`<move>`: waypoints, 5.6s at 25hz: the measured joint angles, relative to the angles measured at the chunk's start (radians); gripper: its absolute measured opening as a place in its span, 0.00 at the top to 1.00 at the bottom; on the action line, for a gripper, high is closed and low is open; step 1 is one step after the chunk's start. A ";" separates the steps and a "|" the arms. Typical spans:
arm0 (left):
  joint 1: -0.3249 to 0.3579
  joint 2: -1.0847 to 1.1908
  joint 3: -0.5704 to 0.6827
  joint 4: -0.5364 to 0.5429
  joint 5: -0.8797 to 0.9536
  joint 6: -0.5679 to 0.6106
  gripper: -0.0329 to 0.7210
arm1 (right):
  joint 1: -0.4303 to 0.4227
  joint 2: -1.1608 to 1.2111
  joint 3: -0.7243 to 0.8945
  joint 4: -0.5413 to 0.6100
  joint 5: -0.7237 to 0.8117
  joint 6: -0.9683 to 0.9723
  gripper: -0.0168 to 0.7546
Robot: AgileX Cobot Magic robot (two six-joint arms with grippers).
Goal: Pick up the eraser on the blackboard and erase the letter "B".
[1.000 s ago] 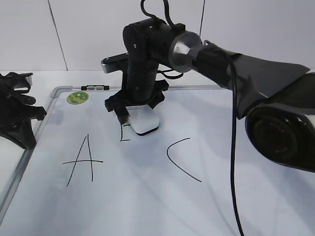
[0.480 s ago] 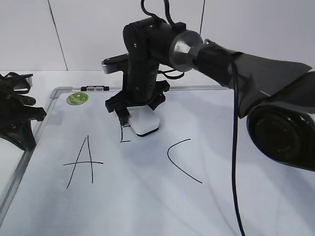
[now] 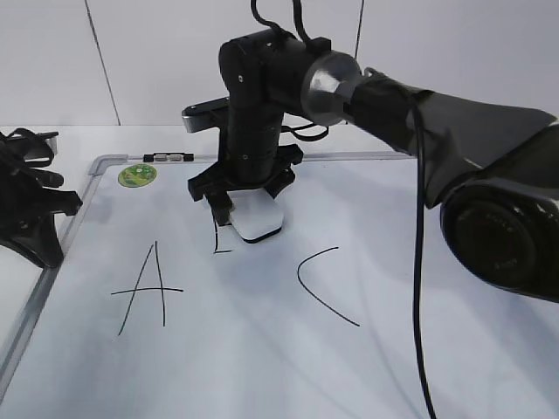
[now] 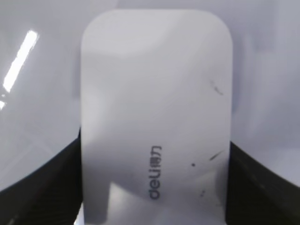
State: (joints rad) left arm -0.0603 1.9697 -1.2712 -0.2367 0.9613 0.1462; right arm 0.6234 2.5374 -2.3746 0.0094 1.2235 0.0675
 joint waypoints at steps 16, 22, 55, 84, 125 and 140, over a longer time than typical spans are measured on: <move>0.000 0.000 0.000 -0.002 0.004 0.000 0.93 | 0.000 -0.008 0.001 -0.009 0.008 0.002 0.20; 0.000 0.000 0.000 -0.002 0.006 0.000 0.93 | 0.000 -0.008 0.002 -0.009 0.008 0.002 0.21; 0.000 0.000 0.000 0.000 0.022 0.000 0.93 | 0.068 -0.032 0.063 0.057 -0.010 -0.015 0.27; 0.000 0.002 0.000 -0.006 0.019 0.000 0.93 | -0.168 -0.024 0.059 -0.164 -0.023 0.017 0.27; 0.002 0.002 0.000 0.001 0.019 0.000 0.93 | 0.163 -0.016 0.058 -0.101 -0.037 0.168 0.27; 0.006 0.002 0.000 -0.003 0.005 0.000 0.93 | -0.039 -0.004 0.049 -0.112 -0.064 0.203 0.27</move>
State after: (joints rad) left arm -0.0545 1.9716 -1.2712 -0.2397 0.9666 0.1462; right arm 0.5844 2.5337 -2.3252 -0.1024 1.1590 0.2703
